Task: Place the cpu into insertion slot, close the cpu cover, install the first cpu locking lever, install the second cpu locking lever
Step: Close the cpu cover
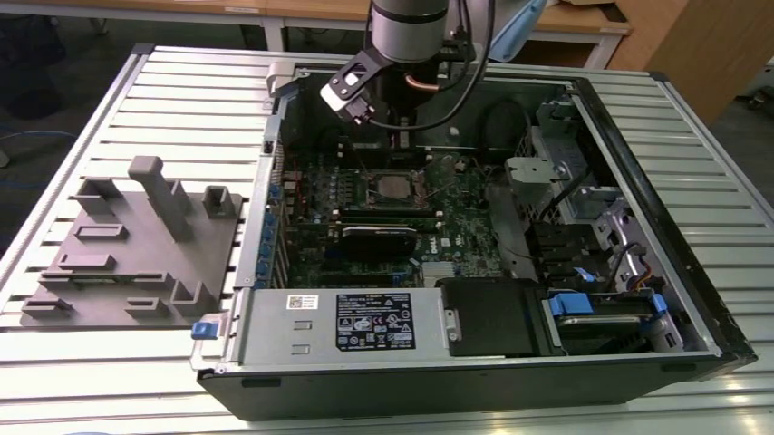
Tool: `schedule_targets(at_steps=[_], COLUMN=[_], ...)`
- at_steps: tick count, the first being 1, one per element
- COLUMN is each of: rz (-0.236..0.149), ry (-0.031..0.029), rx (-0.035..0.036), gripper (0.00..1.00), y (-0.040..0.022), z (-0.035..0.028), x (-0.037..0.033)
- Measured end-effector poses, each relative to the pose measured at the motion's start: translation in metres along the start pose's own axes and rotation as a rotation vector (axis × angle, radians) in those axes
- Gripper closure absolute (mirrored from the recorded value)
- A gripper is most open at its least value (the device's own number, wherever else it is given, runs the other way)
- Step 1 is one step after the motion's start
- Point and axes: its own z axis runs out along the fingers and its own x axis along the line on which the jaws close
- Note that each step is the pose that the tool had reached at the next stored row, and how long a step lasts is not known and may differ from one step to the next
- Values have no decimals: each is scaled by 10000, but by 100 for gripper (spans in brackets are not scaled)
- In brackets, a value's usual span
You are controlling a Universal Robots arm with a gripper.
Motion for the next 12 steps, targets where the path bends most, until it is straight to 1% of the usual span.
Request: schedule_targets(at_steps=[9, 12], rz=[-1, -1], ry=[-1, 3], rx=[6, 4], gripper=[90, 90], y=[2, 2], z=[-49, -50], x=[0, 0])
